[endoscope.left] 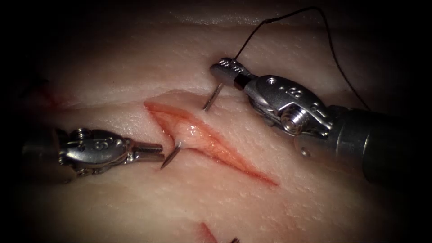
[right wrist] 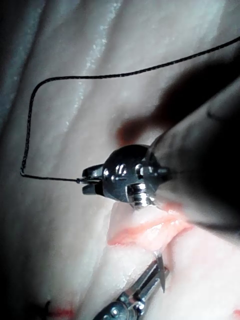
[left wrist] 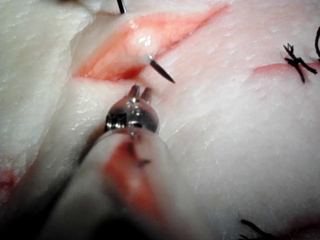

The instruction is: Wound Closure

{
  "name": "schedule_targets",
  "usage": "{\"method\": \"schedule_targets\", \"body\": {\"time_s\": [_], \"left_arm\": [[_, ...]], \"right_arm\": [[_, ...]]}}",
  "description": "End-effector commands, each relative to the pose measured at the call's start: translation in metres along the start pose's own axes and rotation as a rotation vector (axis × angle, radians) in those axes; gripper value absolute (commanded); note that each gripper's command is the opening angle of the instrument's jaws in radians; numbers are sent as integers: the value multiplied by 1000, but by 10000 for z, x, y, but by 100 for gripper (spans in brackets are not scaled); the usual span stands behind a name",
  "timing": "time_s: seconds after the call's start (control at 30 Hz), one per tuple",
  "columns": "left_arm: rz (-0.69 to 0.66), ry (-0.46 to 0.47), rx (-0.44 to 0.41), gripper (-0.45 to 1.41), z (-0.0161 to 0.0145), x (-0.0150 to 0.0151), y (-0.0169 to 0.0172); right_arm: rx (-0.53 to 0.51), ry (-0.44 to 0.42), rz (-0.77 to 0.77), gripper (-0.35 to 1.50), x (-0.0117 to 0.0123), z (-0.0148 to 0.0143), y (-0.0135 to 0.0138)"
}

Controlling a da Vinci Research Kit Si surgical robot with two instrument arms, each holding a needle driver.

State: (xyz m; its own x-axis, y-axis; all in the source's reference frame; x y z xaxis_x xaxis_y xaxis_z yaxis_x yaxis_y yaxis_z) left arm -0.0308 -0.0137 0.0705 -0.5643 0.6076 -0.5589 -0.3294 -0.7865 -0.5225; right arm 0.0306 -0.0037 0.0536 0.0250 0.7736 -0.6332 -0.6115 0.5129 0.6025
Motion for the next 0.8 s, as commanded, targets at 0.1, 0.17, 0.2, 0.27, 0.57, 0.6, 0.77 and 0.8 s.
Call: {"method": "schedule_targets", "body": {"time_s": [0.1, 0.17, 0.2, 0.27, 0.57, 0.6, 0.77, 0.8], "left_arm": [[2, 2, 0, 2, 8, 0, -1], [2, 2, 0, 2, 8, 0, -1], [2, 2, 0, 2, 8, 0, -1], [1, 2, 0, 2, 9, 0, -1], [1, 1, 1, 0, 9, 0, -1], [1, 1, 1, 0, 9, 0, -1], [2, 1, 0, 2, 8, -1, 0], [-3, 1, 0, 4, 8, -1, 1]], "right_arm": [[94, -15, 148, -35, 2, 20, 5], [146, -36, 209, -35, -3, 23, 4], [167, -43, 239, -35, -5, 24, 3], [227, -64, 326, -35, -17, 29, -4], [390, -204, 569, -35, -53, 30, -36], [403, -209, 571, -35, -54, 29, -39], [426, -202, 573, -35, -50, 26, -43], [436, -179, 562, -35, -48, 26, -42]]}}
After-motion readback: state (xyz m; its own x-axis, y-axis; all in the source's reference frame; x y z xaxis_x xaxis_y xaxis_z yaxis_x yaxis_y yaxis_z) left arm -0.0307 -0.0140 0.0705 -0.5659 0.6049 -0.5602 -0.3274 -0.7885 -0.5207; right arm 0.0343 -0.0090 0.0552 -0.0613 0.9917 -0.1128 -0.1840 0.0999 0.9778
